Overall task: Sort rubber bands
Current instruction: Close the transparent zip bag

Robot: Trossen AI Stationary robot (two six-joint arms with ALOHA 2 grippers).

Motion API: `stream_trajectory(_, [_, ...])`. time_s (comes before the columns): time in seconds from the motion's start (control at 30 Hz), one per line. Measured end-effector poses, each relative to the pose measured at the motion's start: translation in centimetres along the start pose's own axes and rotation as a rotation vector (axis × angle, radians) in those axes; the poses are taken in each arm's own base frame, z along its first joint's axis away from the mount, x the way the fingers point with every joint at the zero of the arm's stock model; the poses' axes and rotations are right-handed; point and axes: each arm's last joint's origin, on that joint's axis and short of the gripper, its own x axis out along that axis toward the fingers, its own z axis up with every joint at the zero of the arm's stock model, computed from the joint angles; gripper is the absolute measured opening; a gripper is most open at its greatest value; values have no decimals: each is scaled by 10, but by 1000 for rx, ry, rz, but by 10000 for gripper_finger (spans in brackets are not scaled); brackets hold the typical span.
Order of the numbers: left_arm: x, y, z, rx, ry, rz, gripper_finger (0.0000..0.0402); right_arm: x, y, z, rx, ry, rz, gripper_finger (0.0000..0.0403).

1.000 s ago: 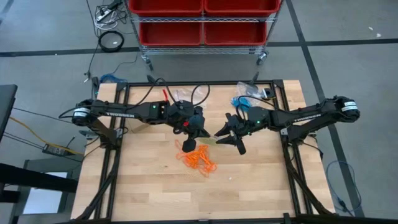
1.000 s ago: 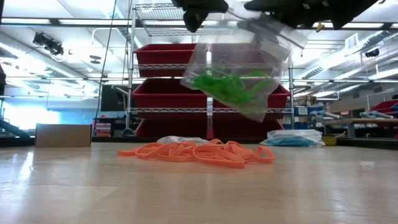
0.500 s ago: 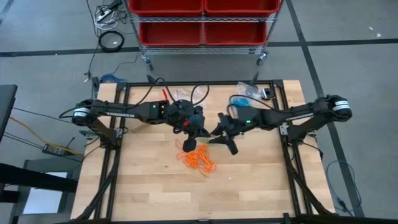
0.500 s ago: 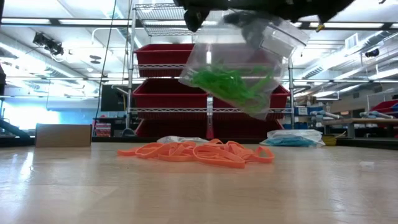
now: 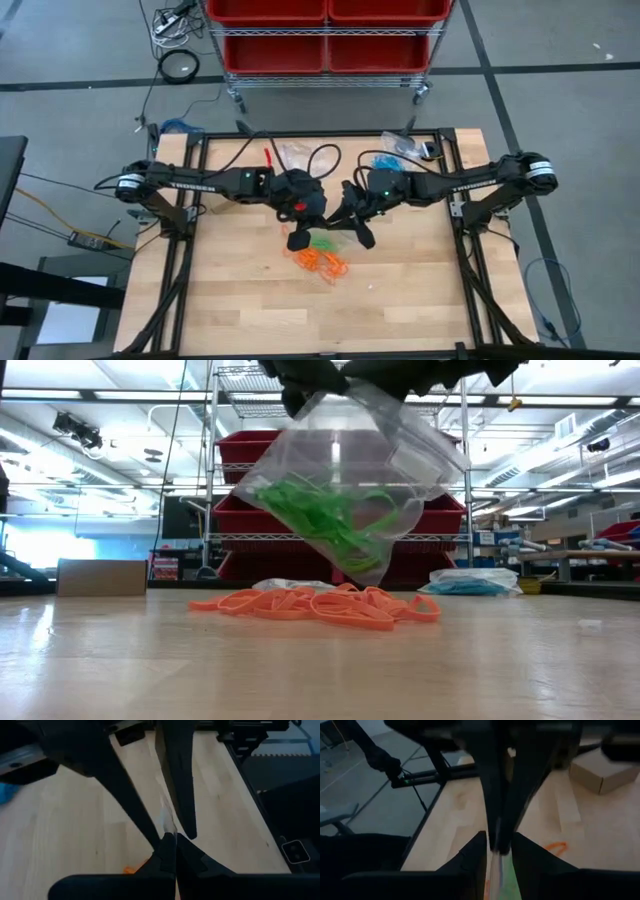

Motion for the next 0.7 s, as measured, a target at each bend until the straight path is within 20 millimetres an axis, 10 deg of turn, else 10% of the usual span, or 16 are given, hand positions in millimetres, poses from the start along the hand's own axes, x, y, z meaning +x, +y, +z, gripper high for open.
stream_trajectory(0.7, [0,0,6,14,-63,19,0,0,3,-7,11,72,26,68])
